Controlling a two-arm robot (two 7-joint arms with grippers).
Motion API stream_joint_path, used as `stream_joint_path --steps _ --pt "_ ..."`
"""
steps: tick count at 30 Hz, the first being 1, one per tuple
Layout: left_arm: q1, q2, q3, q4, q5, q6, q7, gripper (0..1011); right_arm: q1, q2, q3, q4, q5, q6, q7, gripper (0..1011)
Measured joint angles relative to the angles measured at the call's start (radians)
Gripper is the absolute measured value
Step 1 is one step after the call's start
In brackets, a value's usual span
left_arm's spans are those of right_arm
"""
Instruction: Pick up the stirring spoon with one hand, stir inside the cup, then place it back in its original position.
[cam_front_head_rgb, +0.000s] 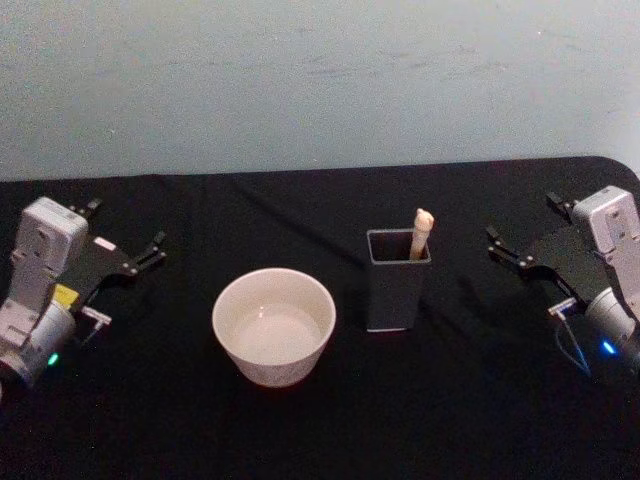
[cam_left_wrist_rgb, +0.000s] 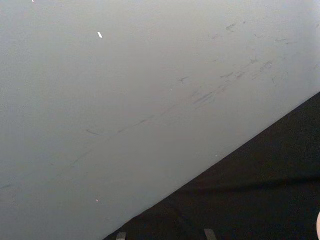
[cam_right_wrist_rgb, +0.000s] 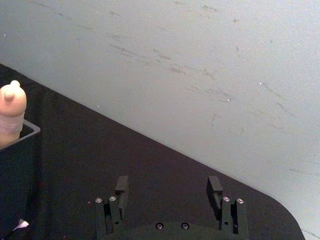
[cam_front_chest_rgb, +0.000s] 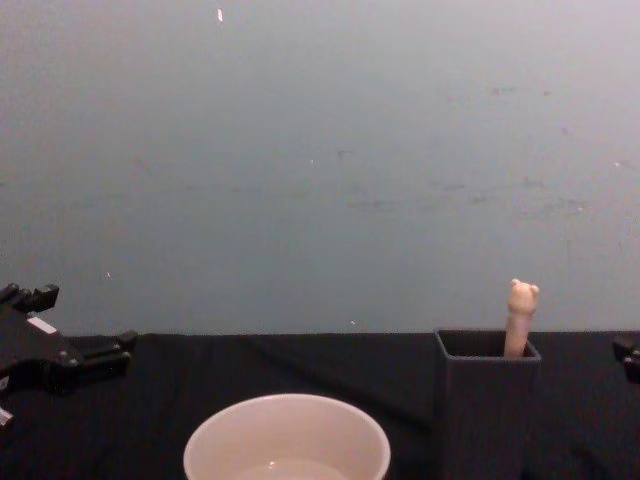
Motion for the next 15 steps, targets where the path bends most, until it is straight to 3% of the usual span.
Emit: stream_joint_path --steps 15 --pt "0.0 0.0 0.0 0.0 0.0 0.0 0.0 1001 0.0 0.0 0.0 0.0 0.0 0.0 0.0 1000"
